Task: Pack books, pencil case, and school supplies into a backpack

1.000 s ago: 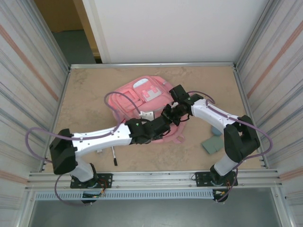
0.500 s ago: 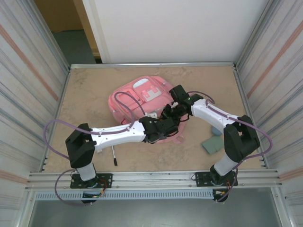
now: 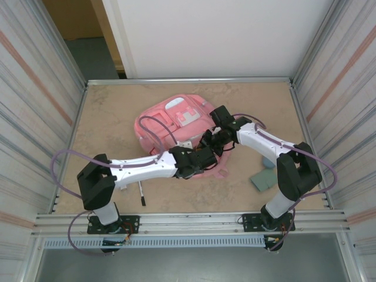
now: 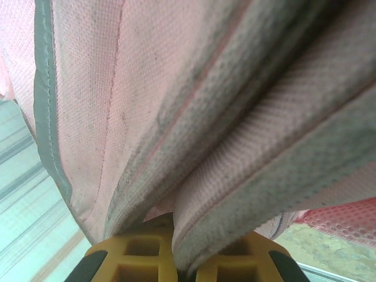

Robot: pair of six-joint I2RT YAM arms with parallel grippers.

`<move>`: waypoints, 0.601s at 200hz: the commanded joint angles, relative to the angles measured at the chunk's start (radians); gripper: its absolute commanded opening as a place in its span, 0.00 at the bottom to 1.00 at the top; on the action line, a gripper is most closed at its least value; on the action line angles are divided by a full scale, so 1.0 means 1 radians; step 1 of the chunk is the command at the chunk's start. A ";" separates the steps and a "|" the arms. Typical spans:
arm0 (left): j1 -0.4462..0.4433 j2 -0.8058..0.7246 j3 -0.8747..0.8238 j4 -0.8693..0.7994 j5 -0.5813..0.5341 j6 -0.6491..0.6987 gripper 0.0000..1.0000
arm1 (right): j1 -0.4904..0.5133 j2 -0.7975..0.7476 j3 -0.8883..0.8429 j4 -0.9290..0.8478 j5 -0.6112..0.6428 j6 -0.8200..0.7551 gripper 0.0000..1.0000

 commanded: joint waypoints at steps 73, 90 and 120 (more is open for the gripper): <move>0.340 -0.377 -0.459 0.414 0.202 0.689 0.00 | -0.079 -0.042 0.022 -0.059 -0.061 -0.108 0.00; 0.426 -0.400 -0.501 0.474 0.287 0.770 0.00 | -0.079 -0.053 0.027 -0.065 -0.053 -0.118 0.00; 0.491 -0.440 -0.526 0.530 0.341 0.938 0.00 | -0.078 -0.050 0.045 -0.093 -0.075 -0.142 0.00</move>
